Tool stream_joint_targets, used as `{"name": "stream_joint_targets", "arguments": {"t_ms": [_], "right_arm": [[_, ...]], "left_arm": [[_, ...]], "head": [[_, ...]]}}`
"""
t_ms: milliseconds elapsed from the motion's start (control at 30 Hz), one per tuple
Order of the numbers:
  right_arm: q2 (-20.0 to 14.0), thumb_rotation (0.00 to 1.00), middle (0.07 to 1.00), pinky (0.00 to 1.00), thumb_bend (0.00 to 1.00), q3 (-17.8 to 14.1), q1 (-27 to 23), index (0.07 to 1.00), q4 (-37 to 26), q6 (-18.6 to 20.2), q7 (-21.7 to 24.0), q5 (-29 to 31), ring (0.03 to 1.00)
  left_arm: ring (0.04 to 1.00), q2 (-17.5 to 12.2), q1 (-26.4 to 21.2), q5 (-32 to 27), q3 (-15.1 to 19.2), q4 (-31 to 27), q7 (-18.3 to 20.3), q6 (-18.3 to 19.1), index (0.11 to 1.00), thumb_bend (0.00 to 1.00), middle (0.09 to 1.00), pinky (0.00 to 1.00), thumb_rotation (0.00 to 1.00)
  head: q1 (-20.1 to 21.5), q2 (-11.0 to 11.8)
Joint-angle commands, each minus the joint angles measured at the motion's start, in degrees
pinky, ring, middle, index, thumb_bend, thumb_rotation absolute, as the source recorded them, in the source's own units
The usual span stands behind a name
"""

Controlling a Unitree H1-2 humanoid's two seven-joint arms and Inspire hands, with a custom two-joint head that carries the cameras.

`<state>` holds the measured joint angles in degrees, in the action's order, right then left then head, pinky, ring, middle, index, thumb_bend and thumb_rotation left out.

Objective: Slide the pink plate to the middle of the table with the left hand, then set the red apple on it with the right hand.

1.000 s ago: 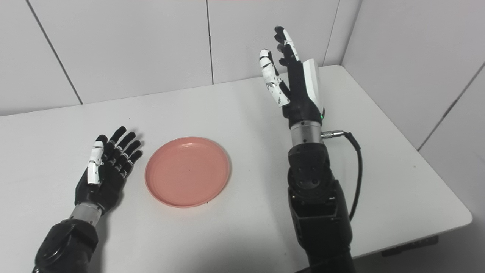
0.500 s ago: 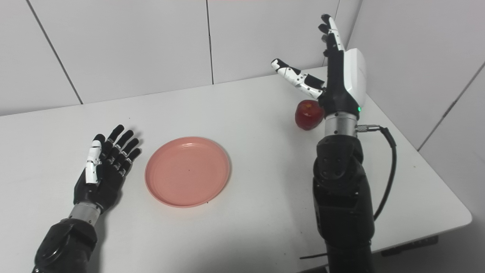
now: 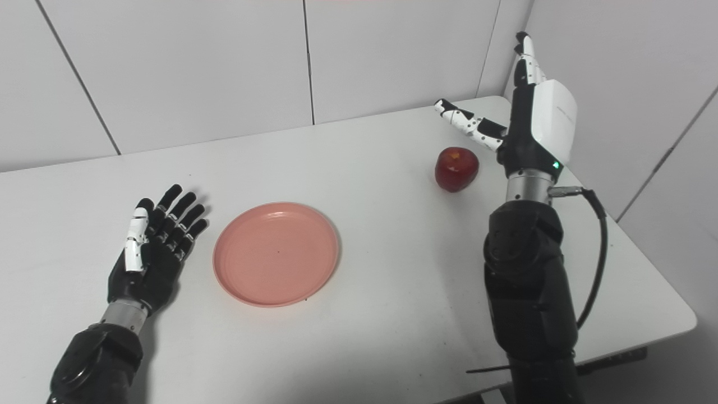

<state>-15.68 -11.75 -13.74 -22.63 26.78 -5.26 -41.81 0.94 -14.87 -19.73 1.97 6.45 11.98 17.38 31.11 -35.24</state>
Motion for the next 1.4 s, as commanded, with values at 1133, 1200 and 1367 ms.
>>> {"name": "stream_joint_targets", "arguments": {"t_ms": [1133, 1200, 1367], "right_arm": [[-7.7, 0.59, 0.936, 0.77, 1.0, 4.5, -3.0, 0.978, 14.9, -0.4, 5.7, 7.5, 0.89], [-7.9, 0.59, 0.937, 0.78, 1.0, 4.7, -3.1, 0.978, 14.9, -0.2, 6.1, 7.7, 0.892], [-8.1, 0.58, 0.953, 0.8, 1.0, 4.8, -3.1, 0.978, 15.3, 0.0, 7.6, 8.4, 0.913]], "left_arm": [[0.919, 0.1, 1.2, 0.9, -0.3, -0.2, -1.3, 1.2, 0.907, 0.38, 0.922, 0.93, 1.0], [0.919, 0.1, 1.2, 0.9, -0.3, -0.3, -1.3, 1.4, 0.906, 0.38, 0.922, 0.93, 1.0], [0.922, 0.1, 1.2, 0.8, -0.2, -0.2, -1.5, 1.4, 0.908, 0.38, 0.925, 0.94, 1.0]], "head": [[-0.8, -0.4], [-0.8, -0.4], [-1.1, -0.5]]}}
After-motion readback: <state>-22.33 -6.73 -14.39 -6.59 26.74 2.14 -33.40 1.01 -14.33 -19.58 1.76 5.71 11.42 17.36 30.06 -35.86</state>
